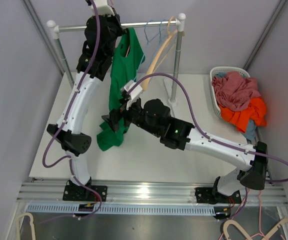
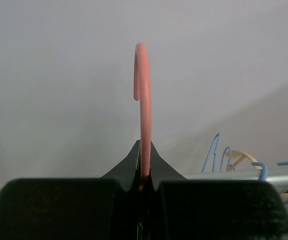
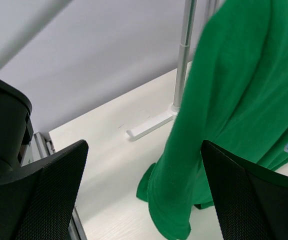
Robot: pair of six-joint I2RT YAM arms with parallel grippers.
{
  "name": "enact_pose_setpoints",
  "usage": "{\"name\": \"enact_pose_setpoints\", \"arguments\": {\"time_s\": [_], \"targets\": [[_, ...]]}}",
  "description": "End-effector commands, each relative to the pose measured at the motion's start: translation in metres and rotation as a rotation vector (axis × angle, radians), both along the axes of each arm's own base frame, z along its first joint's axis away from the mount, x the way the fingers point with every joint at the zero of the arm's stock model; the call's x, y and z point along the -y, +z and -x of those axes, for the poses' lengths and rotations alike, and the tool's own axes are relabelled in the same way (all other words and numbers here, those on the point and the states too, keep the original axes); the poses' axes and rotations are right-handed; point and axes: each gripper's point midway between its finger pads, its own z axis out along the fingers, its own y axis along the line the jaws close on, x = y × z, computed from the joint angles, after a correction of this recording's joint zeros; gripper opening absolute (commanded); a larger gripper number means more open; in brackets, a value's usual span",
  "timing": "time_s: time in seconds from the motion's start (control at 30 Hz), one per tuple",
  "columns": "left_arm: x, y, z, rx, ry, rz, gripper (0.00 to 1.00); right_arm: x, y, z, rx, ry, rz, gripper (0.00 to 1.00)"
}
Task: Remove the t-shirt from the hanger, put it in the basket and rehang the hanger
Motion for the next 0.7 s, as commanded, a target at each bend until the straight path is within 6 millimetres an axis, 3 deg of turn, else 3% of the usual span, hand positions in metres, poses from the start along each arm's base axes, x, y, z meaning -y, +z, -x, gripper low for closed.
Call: {"name": "enact_pose_setpoints", "arguments": {"time_s": [0.0, 0.17, 0.23, 0.27, 0.33, 0.37, 0.43, 0.53, 0.67], "targets": [[-0.002, -0.076, -0.039, -0.176, 0.015, -0.082, 0.01, 0.000, 0.020, -0.016, 0.039, -0.054, -0.031, 0.99], [-0.006, -0.085, -0.054, -0.189, 0.011, -0.078, 0.01, -0.003, 0.013, -0.028, 0.030, -0.079, -0.006, 0.99], [-0.006, -0.089, -0.049, -0.211, 0.006, -0.081, 0.01, -0.002, 0.009, -0.030, 0.027, -0.089, 0.001, 0.99], [-0.010, -0.073, -0.038, -0.188, 0.003, -0.055, 0.01, -0.001, 0.007, -0.032, 0.029, -0.100, 0.005, 1.00], [-0.011, -0.084, -0.029, -0.218, -0.001, -0.047, 0.01, -0.001, 0.006, -0.032, 0.027, -0.105, 0.005, 1.00], [-0.017, -0.053, -0.011, -0.151, -0.009, -0.005, 0.01, 0.001, 0.006, -0.031, 0.024, -0.103, 0.005, 1.00], [-0.016, -0.060, -0.005, -0.160, -0.023, 0.000, 0.01, 0.004, 0.009, -0.030, 0.024, -0.105, -0.004, 1.00], [-0.015, -0.039, 0.012, -0.135, -0.049, 0.024, 0.01, 0.010, 0.010, -0.030, 0.024, -0.124, -0.009, 1.00], [-0.013, -0.031, 0.032, -0.159, -0.030, 0.016, 0.00, 0.015, 0.010, -0.032, 0.032, -0.141, 0.010, 1.00]]}}
